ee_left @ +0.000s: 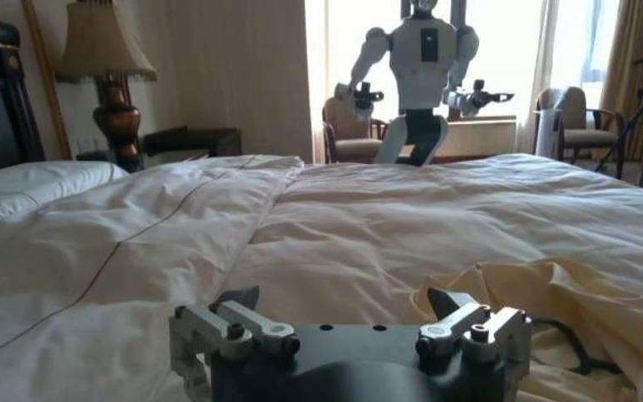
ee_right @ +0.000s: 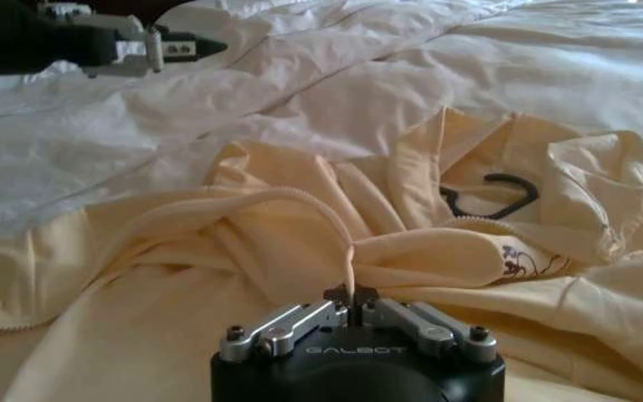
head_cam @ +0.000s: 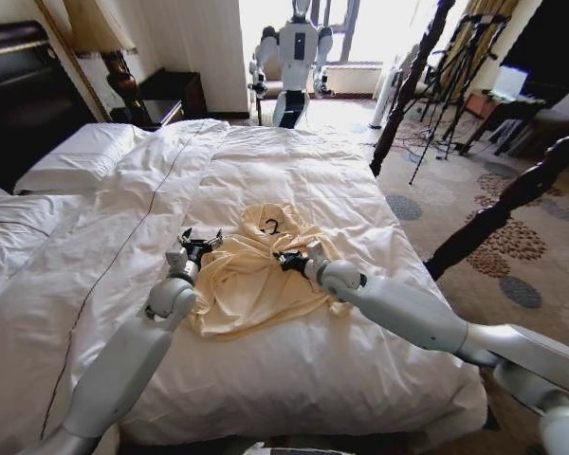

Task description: Pick up the clothes from the bed and hang them on the clothes hanger.

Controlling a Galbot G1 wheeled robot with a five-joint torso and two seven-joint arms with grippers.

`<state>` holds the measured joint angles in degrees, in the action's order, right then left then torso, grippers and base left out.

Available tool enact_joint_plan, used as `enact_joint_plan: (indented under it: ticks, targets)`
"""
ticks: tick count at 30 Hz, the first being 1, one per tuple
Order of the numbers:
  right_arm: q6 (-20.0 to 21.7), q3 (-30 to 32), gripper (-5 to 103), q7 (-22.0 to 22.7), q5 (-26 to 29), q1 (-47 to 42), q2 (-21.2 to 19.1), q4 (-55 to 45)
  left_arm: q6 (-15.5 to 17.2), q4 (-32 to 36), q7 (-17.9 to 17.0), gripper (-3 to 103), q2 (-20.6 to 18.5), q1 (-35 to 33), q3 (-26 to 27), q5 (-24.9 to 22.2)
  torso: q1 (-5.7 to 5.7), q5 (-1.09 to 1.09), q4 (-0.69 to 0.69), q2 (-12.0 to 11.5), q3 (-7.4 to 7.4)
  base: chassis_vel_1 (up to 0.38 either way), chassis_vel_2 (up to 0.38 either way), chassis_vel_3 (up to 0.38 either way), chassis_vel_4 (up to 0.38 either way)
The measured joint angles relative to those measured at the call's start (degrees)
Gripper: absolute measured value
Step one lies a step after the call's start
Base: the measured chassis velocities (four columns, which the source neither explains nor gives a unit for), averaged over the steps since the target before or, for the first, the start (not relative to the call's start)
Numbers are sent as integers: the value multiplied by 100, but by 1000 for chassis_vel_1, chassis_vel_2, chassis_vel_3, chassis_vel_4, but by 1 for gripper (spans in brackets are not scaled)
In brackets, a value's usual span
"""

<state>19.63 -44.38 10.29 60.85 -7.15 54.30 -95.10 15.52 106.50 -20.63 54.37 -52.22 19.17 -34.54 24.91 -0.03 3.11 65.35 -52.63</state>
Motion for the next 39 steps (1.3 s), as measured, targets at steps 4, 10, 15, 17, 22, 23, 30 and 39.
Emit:
enact_joint_plan:
  ticks: [4, 10, 15, 17, 22, 23, 30, 39]
  targets:
    - [57, -171, 0, 169, 51, -6, -124, -164, -14, 16, 11, 100, -14, -49, 82, -4, 0, 0, 0, 0, 0, 0, 0, 0, 0]
    - [179, -214, 0, 285, 199, -63, -504, -369, -27, 45, 21, 100, 10, -102, 131, -4, 0, 1, 1, 0, 0, 0, 0, 0, 0]
    - [326, -347, 0, 290, 348, -158, -783, -647, -28, 100, 23, 100, 27, -121, 126, -4, 0, 1, 2, -1, 0, 0, 0, 0, 0]
    - [409, -349, 0, 320, 338, -194, -829, -688, -29, 119, 22, 100, 25, -121, 120, -4, -1, 1, 2, -1, 0, 0, 0, 0, 0]
    - [566, -210, -2, 527, 339, -182, -790, -704, -29, 184, 11, 100, 1, -138, 120, -9, 0, 2, 2, -1, 0, 0, 0, 0, 0]
    - [568, -153, -2, 616, 385, -142, -749, -701, -28, 199, 5, 100, 0, -154, 125, -10, 0, 2, 1, -1, 0, 0, 0, 0, 0]
    - [746, 370, 12, 625, 818, 253, -694, -627, -27, 274, -5, 100, 4, -264, 236, -10, 0, 2, 0, -1, 0, 0, 0, 0, 0]
    - [640, 450, 42, 55, 161, 738, 49, 999, -27, 289, -3, 100, -24, -303, 310, -17, 0, 0, 1, -1, 0, 0, 0, 0, 0]
